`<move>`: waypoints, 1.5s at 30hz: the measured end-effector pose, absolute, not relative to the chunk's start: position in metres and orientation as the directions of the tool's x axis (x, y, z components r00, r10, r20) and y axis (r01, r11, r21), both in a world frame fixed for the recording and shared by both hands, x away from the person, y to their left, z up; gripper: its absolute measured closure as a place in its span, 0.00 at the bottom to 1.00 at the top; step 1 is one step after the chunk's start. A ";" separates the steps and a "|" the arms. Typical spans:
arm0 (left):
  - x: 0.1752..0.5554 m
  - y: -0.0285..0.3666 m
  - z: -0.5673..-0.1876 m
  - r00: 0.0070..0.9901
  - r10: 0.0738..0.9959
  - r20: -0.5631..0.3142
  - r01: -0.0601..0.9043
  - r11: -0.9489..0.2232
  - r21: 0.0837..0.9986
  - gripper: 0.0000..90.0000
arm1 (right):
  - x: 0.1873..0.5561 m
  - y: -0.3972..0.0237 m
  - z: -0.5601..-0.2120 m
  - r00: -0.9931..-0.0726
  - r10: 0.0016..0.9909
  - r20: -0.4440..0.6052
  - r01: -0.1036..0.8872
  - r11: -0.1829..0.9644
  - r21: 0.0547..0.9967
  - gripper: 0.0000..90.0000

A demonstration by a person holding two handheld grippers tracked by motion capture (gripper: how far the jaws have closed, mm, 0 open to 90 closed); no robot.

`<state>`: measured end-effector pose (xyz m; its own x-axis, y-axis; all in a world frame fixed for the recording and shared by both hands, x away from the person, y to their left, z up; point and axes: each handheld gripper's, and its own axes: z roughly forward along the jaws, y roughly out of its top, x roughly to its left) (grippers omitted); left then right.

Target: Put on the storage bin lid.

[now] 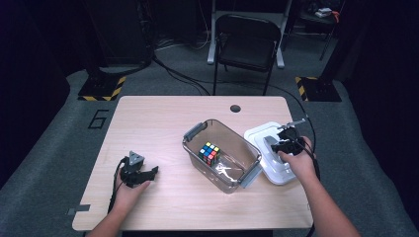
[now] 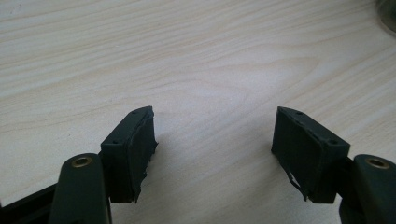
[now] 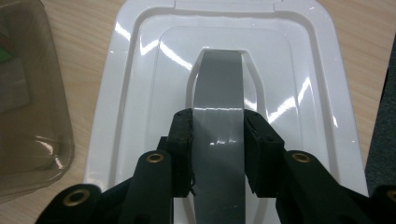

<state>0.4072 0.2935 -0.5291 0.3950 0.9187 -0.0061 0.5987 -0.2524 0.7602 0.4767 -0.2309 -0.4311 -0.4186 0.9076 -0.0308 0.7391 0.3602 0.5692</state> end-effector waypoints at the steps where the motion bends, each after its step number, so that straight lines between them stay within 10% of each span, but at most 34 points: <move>1: 0.407 0.293 -0.529 0.395 0.919 -0.006 0.599 -0.253 0.760 0.33 | 0.476 -0.231 -0.429 -0.418 0.908 -0.027 0.740 0.358 0.570 0.74; 45: 0.406 0.294 -0.529 0.398 0.917 -0.008 0.602 -0.254 0.757 0.33 | 0.470 -0.224 -0.354 -0.473 0.879 -0.053 0.679 0.402 0.615 0.74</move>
